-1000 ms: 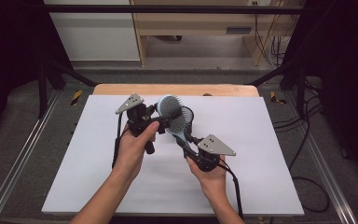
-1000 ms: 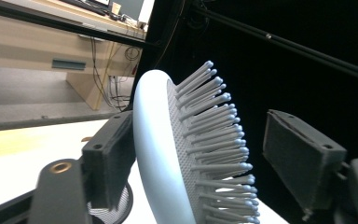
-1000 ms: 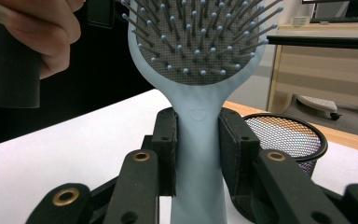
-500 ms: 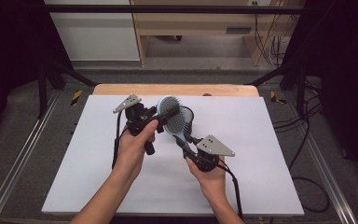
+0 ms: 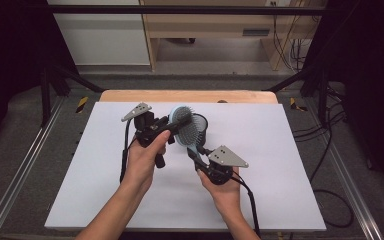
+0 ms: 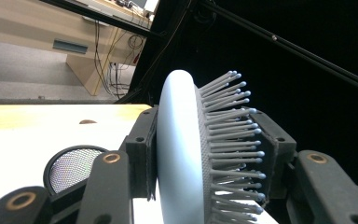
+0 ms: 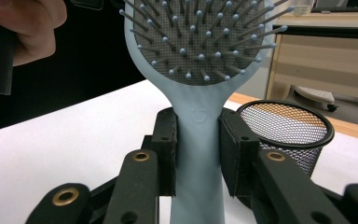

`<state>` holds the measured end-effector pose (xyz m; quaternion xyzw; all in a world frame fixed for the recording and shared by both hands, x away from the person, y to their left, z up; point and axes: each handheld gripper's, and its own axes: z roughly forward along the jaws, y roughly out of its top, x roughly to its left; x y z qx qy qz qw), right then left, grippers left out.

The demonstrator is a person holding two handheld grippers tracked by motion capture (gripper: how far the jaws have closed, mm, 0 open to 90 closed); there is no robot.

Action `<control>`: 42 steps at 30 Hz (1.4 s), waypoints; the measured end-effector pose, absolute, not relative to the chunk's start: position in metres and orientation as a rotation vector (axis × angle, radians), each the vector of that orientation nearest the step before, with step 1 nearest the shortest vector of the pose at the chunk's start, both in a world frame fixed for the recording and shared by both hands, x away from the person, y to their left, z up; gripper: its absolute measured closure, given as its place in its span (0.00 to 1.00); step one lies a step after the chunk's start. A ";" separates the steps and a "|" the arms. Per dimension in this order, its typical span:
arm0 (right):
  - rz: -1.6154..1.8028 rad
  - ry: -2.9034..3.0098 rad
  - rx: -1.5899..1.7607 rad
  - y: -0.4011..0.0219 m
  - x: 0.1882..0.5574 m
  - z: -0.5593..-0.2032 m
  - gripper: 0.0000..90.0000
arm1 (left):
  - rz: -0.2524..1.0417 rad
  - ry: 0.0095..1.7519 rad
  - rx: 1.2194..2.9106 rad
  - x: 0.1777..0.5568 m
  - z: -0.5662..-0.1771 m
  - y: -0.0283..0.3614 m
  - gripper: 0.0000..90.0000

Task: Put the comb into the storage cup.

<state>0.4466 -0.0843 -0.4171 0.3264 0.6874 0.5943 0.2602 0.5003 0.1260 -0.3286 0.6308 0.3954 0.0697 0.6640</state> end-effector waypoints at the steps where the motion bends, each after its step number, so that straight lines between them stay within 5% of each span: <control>1: 1.610 1.862 0.884 -0.084 0.447 -0.417 0.77 | 0.158 0.893 1.425 0.500 -0.329 0.126 0.56; 27: 1.623 1.890 0.886 -0.084 0.449 -0.419 0.76 | 0.177 0.865 1.452 0.500 -0.329 0.126 0.58; 36: 1.620 1.884 0.893 -0.087 0.447 -0.415 0.37 | 0.240 0.855 1.476 0.500 -0.325 0.132 0.58; 42: 1.585 1.944 0.872 -0.092 0.447 -0.418 0.24 | 0.320 0.832 1.498 0.499 -0.317 0.137 0.58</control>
